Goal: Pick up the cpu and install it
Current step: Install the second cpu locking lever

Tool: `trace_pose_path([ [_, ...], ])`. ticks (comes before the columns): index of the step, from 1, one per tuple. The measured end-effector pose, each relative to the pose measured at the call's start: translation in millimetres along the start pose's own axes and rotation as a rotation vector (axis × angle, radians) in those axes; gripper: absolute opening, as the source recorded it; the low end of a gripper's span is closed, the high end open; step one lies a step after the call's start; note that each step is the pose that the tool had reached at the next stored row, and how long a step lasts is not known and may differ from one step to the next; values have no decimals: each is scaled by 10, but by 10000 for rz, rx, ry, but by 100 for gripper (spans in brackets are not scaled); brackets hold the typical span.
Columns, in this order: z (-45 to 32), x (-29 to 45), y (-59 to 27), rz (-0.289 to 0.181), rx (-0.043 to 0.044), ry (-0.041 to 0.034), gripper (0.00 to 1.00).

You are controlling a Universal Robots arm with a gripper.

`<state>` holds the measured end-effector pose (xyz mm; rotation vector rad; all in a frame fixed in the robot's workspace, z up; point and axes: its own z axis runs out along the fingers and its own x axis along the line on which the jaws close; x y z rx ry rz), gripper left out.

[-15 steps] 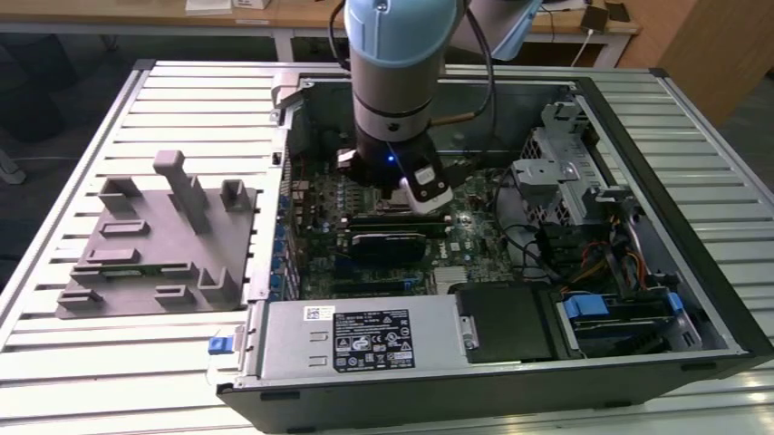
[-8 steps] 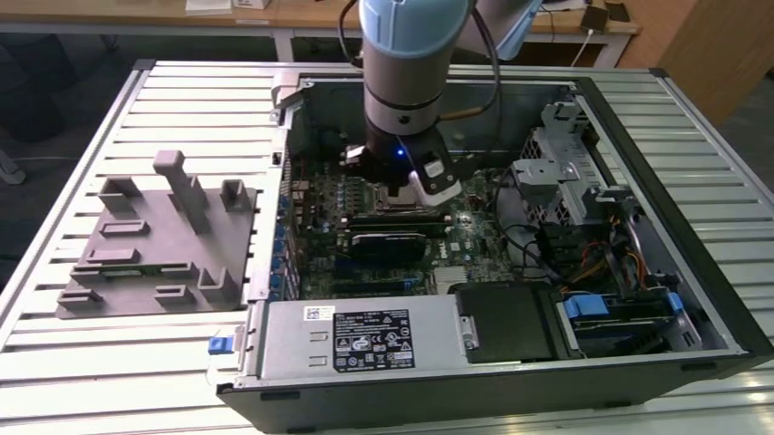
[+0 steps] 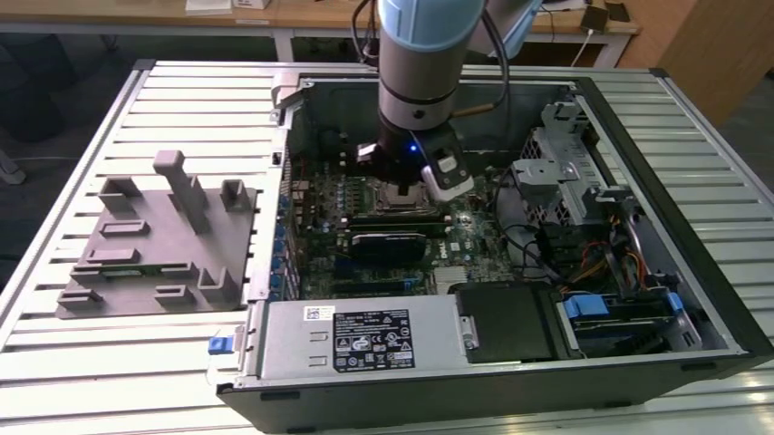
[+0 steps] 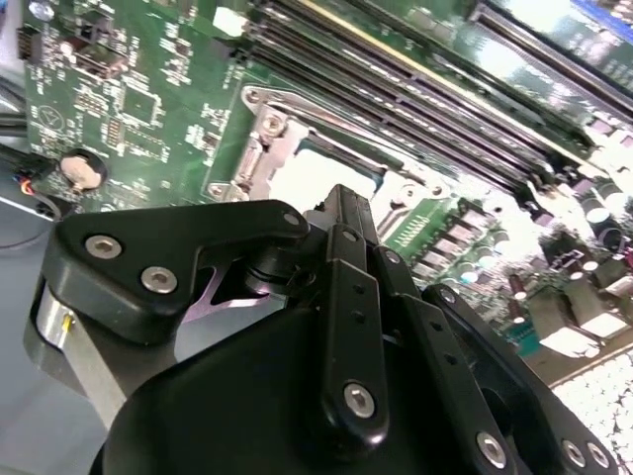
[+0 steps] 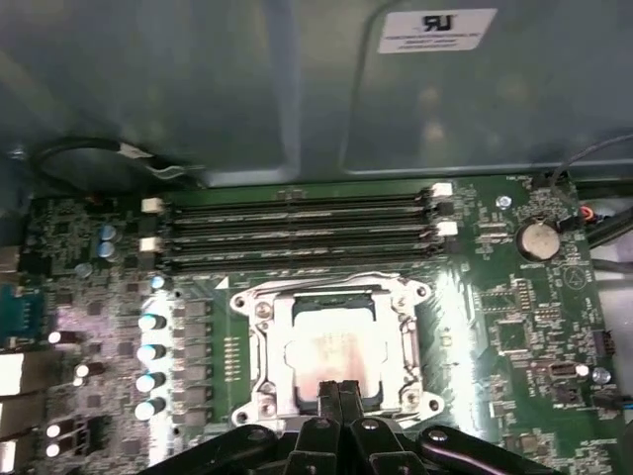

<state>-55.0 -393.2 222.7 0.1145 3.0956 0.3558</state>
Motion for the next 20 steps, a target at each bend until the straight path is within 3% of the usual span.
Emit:
trace_pose_path([
  [10,44,-86,114,-1,204,6,11],
  [20,61,-85,135,-2,209,5,11],
])
